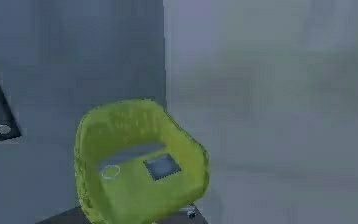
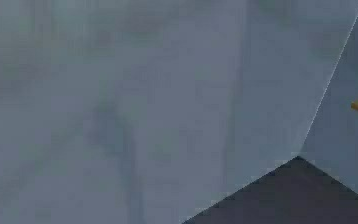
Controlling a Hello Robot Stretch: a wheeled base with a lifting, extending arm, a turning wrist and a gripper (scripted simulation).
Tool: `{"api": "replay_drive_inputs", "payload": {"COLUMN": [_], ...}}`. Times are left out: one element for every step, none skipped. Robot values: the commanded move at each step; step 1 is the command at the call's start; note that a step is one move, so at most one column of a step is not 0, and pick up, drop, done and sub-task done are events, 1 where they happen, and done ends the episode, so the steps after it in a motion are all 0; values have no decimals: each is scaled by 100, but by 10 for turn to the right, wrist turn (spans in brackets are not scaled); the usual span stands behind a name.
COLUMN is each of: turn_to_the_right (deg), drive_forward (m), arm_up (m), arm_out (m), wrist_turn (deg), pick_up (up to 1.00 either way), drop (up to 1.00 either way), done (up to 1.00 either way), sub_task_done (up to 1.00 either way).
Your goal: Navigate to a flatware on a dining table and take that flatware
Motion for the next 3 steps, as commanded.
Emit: {"api": "replay_drive_inputs", "payload": {"turn_to_the_right": [-450, -450, -210], "drive_forward": [0, 0, 0], "arm_up": [0, 0, 0], "arm_out": [0, 0, 0], "wrist_turn": [0, 0, 0], "pick_up": [0, 0, 0], "drop": [0, 0, 0], "done": [0, 0, 0], "sub_task_done": [0, 0, 0]}}
